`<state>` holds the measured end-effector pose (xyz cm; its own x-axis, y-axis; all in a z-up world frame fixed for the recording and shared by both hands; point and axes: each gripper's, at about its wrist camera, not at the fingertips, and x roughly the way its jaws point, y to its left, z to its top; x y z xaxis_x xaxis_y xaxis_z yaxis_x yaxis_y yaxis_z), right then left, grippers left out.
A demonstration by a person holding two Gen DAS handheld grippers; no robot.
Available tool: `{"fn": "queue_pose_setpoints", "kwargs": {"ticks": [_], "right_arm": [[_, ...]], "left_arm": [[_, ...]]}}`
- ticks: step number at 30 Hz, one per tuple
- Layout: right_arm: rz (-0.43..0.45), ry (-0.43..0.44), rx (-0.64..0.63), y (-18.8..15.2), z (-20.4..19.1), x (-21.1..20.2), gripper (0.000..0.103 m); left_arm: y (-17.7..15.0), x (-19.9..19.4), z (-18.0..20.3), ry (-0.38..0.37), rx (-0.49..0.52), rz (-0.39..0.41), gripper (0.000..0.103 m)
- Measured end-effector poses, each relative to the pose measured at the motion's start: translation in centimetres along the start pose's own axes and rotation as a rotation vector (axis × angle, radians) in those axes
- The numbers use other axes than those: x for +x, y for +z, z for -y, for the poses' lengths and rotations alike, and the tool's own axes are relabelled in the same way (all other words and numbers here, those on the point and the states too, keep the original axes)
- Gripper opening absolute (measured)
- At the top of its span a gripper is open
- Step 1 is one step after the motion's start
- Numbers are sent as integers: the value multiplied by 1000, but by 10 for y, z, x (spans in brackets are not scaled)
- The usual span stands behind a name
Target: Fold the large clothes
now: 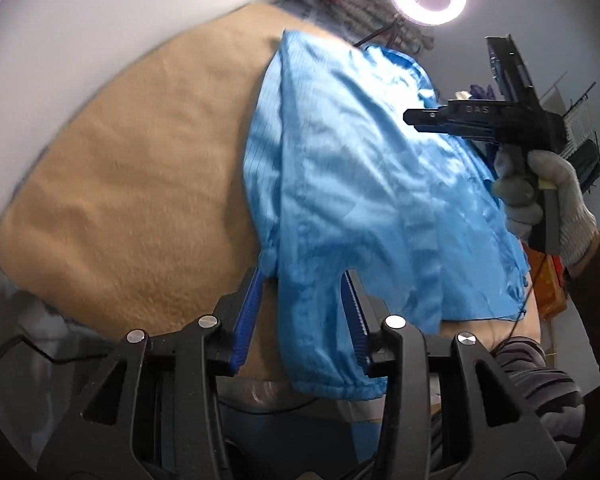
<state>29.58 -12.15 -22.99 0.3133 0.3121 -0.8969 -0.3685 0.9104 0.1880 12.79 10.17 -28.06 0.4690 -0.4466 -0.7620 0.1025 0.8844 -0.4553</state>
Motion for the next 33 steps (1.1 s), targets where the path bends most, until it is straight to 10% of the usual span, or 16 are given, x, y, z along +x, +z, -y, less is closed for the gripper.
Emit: {"fn": "queue_pose_setpoints", "kwargs": {"ticks": [2, 5, 19, 24, 33], "right_arm": [[-19, -4, -17, -10, -6, 7, 32], [-48, -16, -27, -24, -13, 15, 32], [-59, -22, -113, -29, -51, 52, 32], [32, -3, -96, -30, -42, 21, 30], [55, 33, -40, -3, -41, 43, 27]], "left_arm": [[-5, 11, -3, 6, -9, -32, 39], [-8, 16, -12, 2, -53, -40, 3], [-13, -11, -28, 49, -105, 26, 1], [1, -21, -31, -4, -139, 83, 45], [27, 14, -36, -34, -137, 9, 46]]}}
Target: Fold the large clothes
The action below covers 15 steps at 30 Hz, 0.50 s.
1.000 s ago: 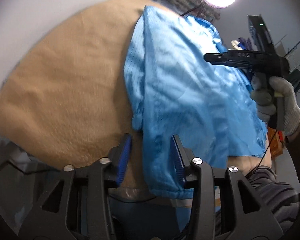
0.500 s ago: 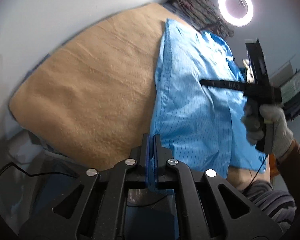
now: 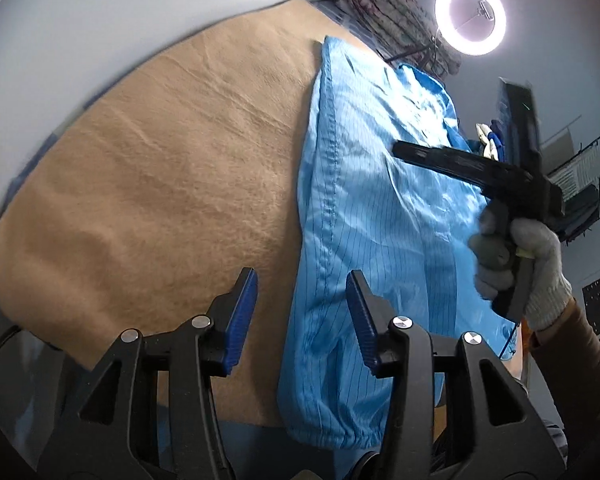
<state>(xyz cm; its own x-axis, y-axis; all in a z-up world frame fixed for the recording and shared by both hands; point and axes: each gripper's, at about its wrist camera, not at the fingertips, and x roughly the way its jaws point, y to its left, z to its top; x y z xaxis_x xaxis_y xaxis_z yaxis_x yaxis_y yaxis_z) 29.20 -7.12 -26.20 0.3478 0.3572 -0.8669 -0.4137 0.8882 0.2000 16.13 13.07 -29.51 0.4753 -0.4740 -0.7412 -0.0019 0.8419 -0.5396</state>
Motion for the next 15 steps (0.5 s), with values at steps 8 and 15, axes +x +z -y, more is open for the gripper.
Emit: {"fn": "queue_pose_setpoints", "kwargs": {"ticks": [8, 15], "right_arm": [[-40, 92, -19, 28, -49, 53, 24], [50, 96, 17, 26, -19, -3, 29]], "left_arm": [[9, 15, 6, -37, -21, 3, 46], [13, 26, 23, -66, 18, -3, 4]]}}
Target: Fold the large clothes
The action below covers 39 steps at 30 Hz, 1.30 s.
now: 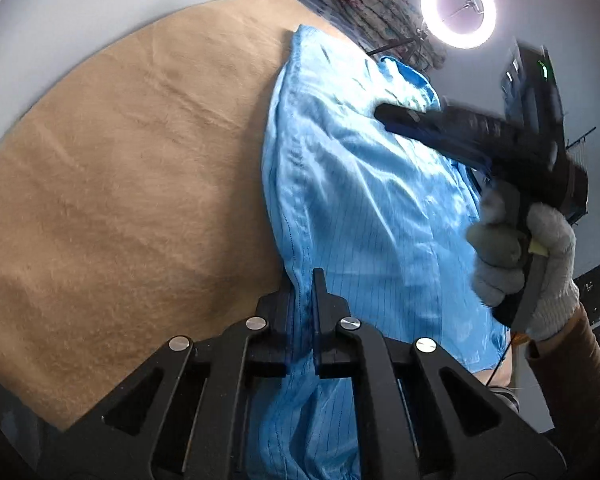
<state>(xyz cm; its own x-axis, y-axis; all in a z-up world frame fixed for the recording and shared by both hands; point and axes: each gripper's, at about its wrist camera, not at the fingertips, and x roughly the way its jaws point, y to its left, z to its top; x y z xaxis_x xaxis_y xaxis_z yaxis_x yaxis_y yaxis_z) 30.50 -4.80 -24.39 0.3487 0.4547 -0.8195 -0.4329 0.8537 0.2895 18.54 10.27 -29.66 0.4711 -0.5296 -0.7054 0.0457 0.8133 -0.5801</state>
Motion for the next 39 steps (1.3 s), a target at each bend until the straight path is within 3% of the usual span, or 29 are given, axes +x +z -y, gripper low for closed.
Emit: {"fn": "queue_pose_setpoints", "kwargs": {"ticks": [3, 5, 9, 13, 15, 16, 18, 20, 22, 23, 24, 25, 28, 29, 30, 32, 39], "right_arm": [[0, -133, 26, -13, 32, -19, 31], [-18, -166, 67, -20, 49, -18, 31], [-49, -160, 119, -26, 62, -1, 31], [-78, -183, 58, -22, 48, 17, 40], [-89, -153, 73, -15, 45, 14, 41], [-82, -123, 98, -12, 44, 8, 44], [-58, -78, 136, -3, 43, -2, 66], [-1, -88, 136, 4, 38, -10, 66], [-14, -111, 129, 10, 37, -1, 59], [-39, -111, 130, 12, 37, 7, 51], [-69, -111, 133, 12, 38, 16, 50], [-82, -114, 138, 11, 38, 21, 50], [-101, -99, 168, 4, 39, 28, 60], [-97, -81, 183, 5, 38, 28, 65], [-96, -63, 201, 6, 38, 27, 66], [-103, -26, 230, 11, 37, 27, 66], [-141, 46, 244, 39, 11, 45, 68]], "left_arm": [[1, -8, 1, -5, 2, 29, 3], [1, -10, -1, -4, -7, 40, 3], [0, -9, -10, 5, -40, 41, 3], [-2, -14, -10, 21, -32, 45, 3], [-1, -14, -6, 32, -13, 47, 3], [-1, -14, -4, 36, -4, 48, 3], [-1, -11, -2, 41, 11, 48, 2], [-3, -10, -3, 34, 10, 47, 3], [-2, -7, -5, 28, -17, 42, 3], [0, -5, -8, 20, -35, 35, 16], [3, -3, -11, 11, -57, 26, 44], [6, -2, -13, 10, -82, 38, 55], [14, 2, -18, -18, -118, 71, 59], [16, 4, -19, -26, -123, 73, 49], [18, 7, -18, -26, -122, 68, 28], [21, 13, -13, -6, -98, 48, 3], [18, -2, 17, 60, 47, 129, 2]]}}
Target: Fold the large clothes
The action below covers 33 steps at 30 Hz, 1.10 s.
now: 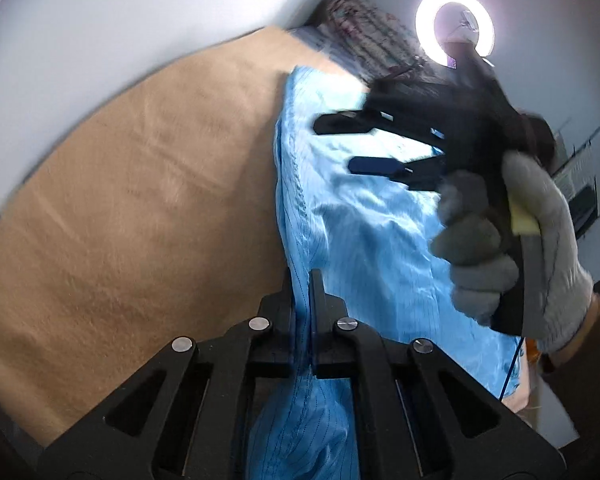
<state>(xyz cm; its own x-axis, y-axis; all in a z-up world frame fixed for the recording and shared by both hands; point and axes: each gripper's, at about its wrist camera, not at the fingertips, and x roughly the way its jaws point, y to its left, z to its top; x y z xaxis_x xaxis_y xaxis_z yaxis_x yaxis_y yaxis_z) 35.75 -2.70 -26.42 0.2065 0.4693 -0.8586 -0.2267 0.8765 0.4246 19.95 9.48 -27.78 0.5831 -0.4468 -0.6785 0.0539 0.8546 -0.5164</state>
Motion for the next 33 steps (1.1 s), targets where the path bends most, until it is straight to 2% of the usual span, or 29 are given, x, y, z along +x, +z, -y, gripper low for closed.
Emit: {"fn": "queue_pose_setpoints", "kwargs": {"ticks": [3, 8, 10, 11, 13, 14, 15, 17, 20, 23, 25, 26, 27, 30, 33], "right_arm": [[-32, 7, -14, 8, -19, 11, 68], [-64, -102, -80, 17, -42, 31, 67], [-86, -171, -101, 18, -48, 43, 53], [-98, -206, -110, 18, -50, 48, 38], [-94, -243, -124, 17, -53, 52, 23], [-88, -238, -126, 17, -52, 51, 11], [-84, -229, -121, 17, -50, 49, 3], [-73, -203, -105, 14, -42, 41, 0], [-34, -156, -83, 10, -30, 24, 0], [14, -74, -52, 5, -15, 2, 0], [46, -31, -35, -4, -4, -16, 0], [63, -12, -19, -6, 4, -24, 0], [75, 5, -5, -10, 9, -29, 0], [129, 80, 59, -20, 37, -54, 0], [175, 112, 122, -30, 66, -70, 0]], "left_arm": [[0, -5, 10, 2, 37, 12, 2], [3, -5, 27, 5, 84, 10, 1], [3, -4, 35, 11, 108, 9, 1], [3, -5, 36, 11, 117, 9, 1], [4, -5, 45, 12, 137, 9, 1], [3, -6, 48, 12, 147, 10, 1], [2, -6, 52, 12, 156, 9, 1], [1, -5, 60, 6, 176, 4, 1], [2, -3, 73, -18, 192, -22, 1], [2, -13, 83, -79, 168, -57, 2], [3, -28, 86, -100, 169, -33, 12], [4, -35, 86, -105, 170, -22, 22], [5, -43, 86, -110, 170, -7, 26], [8, -64, 85, -97, 174, 32, 26], [10, -70, 77, -52, 185, 46, 26]]}}
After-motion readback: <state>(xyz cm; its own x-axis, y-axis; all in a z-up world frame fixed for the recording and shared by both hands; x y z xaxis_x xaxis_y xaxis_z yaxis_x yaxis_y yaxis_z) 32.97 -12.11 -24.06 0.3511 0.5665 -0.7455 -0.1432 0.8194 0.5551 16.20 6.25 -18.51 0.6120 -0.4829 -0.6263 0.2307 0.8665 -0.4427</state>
